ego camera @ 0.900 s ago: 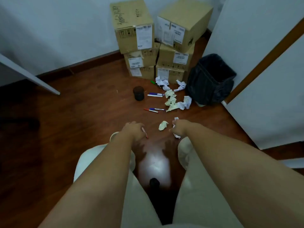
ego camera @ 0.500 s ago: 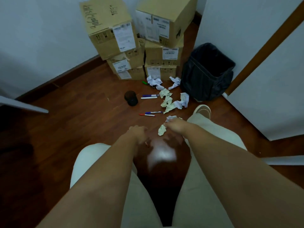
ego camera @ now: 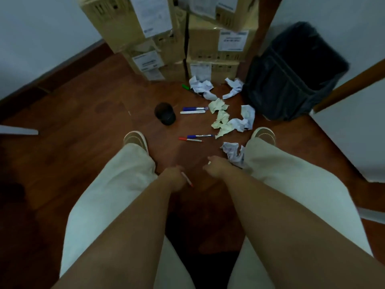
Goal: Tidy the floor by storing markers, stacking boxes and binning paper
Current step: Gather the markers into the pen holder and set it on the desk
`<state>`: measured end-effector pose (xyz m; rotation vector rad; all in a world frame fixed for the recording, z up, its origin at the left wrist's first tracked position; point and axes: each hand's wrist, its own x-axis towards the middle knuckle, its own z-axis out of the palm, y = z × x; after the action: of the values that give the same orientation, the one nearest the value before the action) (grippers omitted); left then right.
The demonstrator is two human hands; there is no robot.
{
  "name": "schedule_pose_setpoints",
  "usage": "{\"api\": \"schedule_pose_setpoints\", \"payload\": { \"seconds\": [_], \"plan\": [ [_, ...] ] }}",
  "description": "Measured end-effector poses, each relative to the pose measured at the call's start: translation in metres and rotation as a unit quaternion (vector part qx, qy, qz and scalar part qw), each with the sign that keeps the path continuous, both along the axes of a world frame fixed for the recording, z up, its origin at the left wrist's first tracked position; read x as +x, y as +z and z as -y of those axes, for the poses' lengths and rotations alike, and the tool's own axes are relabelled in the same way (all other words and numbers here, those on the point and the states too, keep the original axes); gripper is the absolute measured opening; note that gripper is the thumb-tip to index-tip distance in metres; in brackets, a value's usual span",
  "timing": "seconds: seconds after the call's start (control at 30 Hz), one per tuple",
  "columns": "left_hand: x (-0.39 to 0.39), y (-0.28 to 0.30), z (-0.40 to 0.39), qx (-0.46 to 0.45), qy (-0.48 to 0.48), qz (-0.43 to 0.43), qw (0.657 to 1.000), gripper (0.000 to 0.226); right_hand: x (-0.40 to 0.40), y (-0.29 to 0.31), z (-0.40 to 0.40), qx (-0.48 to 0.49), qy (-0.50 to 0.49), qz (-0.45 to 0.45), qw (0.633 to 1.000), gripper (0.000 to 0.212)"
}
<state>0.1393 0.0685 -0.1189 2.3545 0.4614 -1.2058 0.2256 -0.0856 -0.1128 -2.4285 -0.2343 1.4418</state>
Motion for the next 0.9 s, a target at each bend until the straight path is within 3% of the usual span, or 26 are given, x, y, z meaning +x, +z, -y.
{"api": "schedule_pose_setpoints", "payload": {
  "seconds": [0.17,0.27,0.4,0.57,0.7,0.83,0.9],
  "plan": [
    [0.004,-0.061,-0.017,-0.052,0.187,-0.041,0.980,0.035,0.028,-0.051,-0.023,-0.026,-0.007,-0.041,0.999,0.053],
    [0.006,-0.093,-0.018,-0.099,0.263,-0.079,0.957,0.043,0.048,-0.078,-0.030,-0.017,-0.009,-0.017,1.000,0.054],
    [0.011,-0.129,-0.024,-0.124,0.275,-0.110,0.947,0.048,0.069,-0.123,-0.053,-0.029,0.057,0.001,0.998,0.045],
    [0.010,-0.181,-0.031,-0.139,0.297,-0.162,0.931,0.043,0.081,-0.167,-0.081,-0.013,0.102,-0.010,0.995,0.055],
    [0.019,-0.205,-0.030,-0.103,0.258,-0.193,0.941,0.057,0.084,-0.190,-0.087,-0.009,0.135,-0.013,0.991,0.057],
    [0.030,-0.226,-0.026,-0.077,0.236,-0.268,0.931,0.073,0.098,-0.205,-0.089,-0.029,0.174,-0.050,0.983,0.060],
    [0.032,-0.231,-0.027,-0.062,0.248,-0.260,0.931,0.075,0.105,-0.208,-0.090,-0.035,0.186,-0.061,0.980,0.059]
  ]
}}
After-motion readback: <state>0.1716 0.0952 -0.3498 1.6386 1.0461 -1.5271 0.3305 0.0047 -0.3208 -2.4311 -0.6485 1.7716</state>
